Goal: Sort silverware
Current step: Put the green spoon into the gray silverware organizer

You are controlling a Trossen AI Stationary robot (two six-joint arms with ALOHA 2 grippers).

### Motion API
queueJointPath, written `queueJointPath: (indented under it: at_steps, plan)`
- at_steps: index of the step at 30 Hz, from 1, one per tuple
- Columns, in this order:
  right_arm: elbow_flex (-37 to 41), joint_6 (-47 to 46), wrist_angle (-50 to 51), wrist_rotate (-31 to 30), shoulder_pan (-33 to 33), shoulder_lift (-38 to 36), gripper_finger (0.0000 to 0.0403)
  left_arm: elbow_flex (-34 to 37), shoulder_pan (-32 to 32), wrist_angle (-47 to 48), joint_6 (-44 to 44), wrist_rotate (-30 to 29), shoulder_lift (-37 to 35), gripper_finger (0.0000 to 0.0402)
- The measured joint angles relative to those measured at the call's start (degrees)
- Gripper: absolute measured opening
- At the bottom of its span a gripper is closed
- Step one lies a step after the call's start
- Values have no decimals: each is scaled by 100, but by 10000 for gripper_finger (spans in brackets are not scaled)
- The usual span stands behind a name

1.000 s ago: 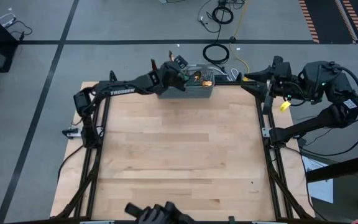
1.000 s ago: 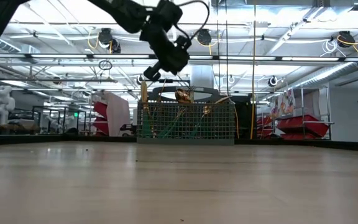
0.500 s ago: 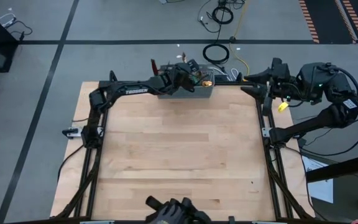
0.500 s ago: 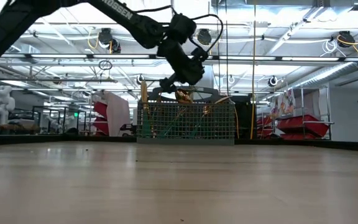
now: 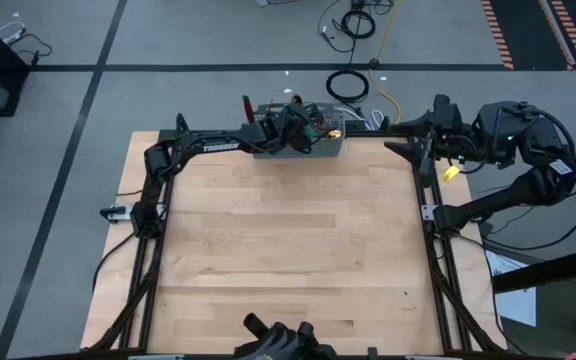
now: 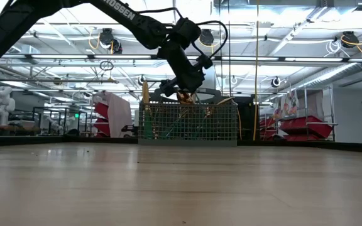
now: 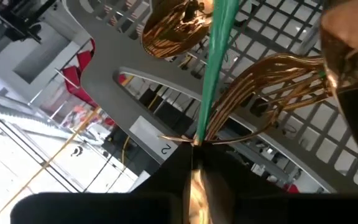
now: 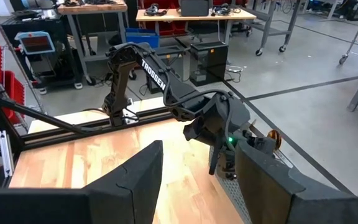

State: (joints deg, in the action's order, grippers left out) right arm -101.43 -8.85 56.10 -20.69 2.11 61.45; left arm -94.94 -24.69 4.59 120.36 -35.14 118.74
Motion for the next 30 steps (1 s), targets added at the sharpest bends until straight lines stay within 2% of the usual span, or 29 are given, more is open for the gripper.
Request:
queueJointPath:
  at_steps: [5, 16, 22, 30]
  plan:
    - [0, 66, 0, 142, -2, 77, 187, 0, 58, 16, -421, -102, 0, 60]
    - [0, 90, 3, 161, 0, 184, 187, 9, 166, 89, -451, -391, -71, 64]
    - [0, 95, 2, 264, 0, 184, 187, 2, 190, 737, -628, -137, -385, 64]
    - [0, 66, 0, 304, 0, 186, 187, 4, 186, 1208, -957, 100, -378, 64]
